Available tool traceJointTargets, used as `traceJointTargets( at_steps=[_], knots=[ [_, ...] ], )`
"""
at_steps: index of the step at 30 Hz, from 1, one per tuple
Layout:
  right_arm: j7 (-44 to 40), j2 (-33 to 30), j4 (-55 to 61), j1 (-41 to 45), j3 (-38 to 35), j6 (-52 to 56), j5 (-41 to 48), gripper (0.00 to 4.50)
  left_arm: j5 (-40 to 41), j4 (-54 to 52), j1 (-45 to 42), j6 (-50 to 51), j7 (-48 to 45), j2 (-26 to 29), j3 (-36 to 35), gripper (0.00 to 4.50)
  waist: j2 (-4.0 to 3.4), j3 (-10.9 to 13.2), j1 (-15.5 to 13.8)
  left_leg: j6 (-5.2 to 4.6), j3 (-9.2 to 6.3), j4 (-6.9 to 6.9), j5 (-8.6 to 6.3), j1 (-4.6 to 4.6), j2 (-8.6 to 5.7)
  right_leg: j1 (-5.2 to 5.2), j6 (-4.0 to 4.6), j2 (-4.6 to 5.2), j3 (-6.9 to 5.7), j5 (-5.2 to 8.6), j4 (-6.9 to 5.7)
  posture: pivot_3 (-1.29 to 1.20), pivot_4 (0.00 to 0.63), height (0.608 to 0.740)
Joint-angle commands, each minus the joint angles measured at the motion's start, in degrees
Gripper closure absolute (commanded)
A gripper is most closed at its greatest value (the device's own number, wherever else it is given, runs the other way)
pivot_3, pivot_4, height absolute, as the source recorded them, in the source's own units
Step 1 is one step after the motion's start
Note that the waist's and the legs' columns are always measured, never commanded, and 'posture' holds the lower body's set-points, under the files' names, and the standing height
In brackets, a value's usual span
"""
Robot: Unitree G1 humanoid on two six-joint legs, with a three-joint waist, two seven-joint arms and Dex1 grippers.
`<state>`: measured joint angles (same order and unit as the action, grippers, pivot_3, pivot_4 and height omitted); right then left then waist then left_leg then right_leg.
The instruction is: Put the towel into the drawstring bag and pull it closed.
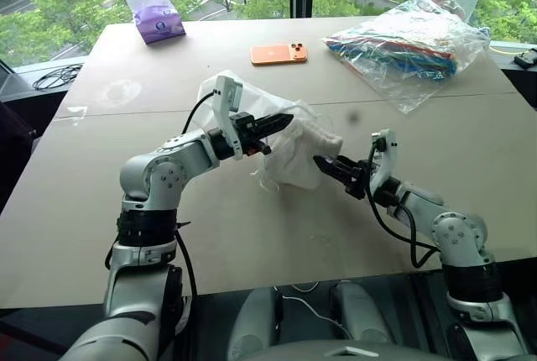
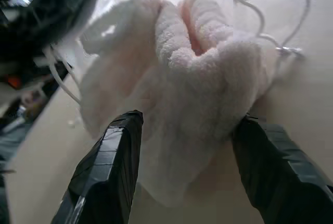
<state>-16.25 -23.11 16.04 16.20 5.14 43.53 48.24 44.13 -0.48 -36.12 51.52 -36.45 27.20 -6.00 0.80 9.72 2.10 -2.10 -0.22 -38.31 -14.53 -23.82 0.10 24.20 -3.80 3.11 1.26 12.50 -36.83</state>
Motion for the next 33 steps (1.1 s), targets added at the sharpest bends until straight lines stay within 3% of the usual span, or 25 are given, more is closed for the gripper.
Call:
traceJointTargets(
  at_steps=[1, 6, 9, 12, 16, 18, 24, 33],
  knots=[
    [-6.51, -5.53, 4.64, 1.31, 6.06, -11.8, -15.75, 1.67, -2.72, 0.49, -0.75, -2.2, -2.51, 1.76, 1.0, 4.5, 0.0, 0.0, 0.08, 0.0, 0.02, 0.0, 0.0, 0.01, 0.0, 0.01, 0.0, 0.0, 0.01, 0.0, 0.0, 0.0, 0.15, 0.74],
    [-10.36, -10.73, 2.93, 2.82, 12.04, -24.84, -33.53, 1.67, -7.75, 3.47, 0.15, -5.84, -4.9, 4.18, 2.14, 4.5, 0.02, 0.01, 0.06, 0.01, -0.01, 0.0, 0.01, 0.03, 0.02, 0.0, 0.0, -0.06, 0.0, 0.0, -0.01, 0.0, 0.15, 0.74],
    [-12.82, -10.91, 3.67, 4.08, 11.18, -26.72, -35.46, 1.67, -9.4, 4.41, 0.68, -6.76, -6.01, 4.76, 2.3, 4.5, 0.03, 0.02, -0.1, 0.03, 0.0, 0.0, 0.01, 0.02, 0.03, 0.01, 0.0, -0.02, 0.0, 0.0, 0.0, 0.0, 0.15, 0.74],
    [-16.33, -9.47, 3.89, 7.76, 15.33, -26.97, -39.12, 1.67, -9.85, 4.76, 0.65, -6.93, -6.44, 4.27, 1.9, 4.5, 0.04, 0.02, -0.2, 0.02, 0.0, -0.03, 0.01, 0.01, 0.07, -0.01, 0.01, 0.02, 0.0, -0.01, 0.0, 0.0, 0.15, 0.74],
    [-18.82, -6.23, -0.9, 11.29, 20.97, -28.88, -45.45, 0.02, -9.92, 4.6, 0.22, -6.52, -6.45, 3.06, 1.35, 4.5, 0.06, 0.02, -0.22, 0.03, -0.09, -0.04, 0.02, 0.03, 0.08, -0.01, 0.01, 0.0, -0.07, -0.01, -0.04, 0.0, 0.15, 0.74],
    [-17.76, -4.1, -3.79, 12.86, 21.14, -28.74, -47.44, 0.02, -10.23, 4.79, 0.08, -6.57, -6.58, 2.87, 1.25, 4.5, 0.09, 0.04, -0.42, 0.06, -0.11, -0.04, 0.03, 0.01, 0.08, -0.01, 0.01, 0.01, -0.09, -0.01, -0.04, 0.0, 0.15, 0.74],
    [-15.07, 1.25, -15.43, 16.42, 22.23, -20.19, -53.9, 0.02, -10.23, 3.6, 0.92, -6.42, -6.78, 2.76, 1.1, 4.5, 0.11, 0.03, -0.89, 0.27, -0.09, -0.07, 0.16, 0.01, 0.05, -0.03, 0.02, 0.07, -0.07, -0.02, -0.06, 0.0, 0.15, 0.74],
    [-21.44, 7.65, -15.72, 16.4, 20.47, 0.27, -46.5, 0.02, -8.68, 2.48, 1.6, -4.72, -7.27, 2.88, 0.09, 4.5, 0.13, -0.03, -1.12, 0.09, -0.2, -0.07, 0.05, 0.4, 0.07, -0.44, 0.07, 0.05, -0.16, -0.04, -0.13, 0.0, 0.15, 0.74]
  ],
)
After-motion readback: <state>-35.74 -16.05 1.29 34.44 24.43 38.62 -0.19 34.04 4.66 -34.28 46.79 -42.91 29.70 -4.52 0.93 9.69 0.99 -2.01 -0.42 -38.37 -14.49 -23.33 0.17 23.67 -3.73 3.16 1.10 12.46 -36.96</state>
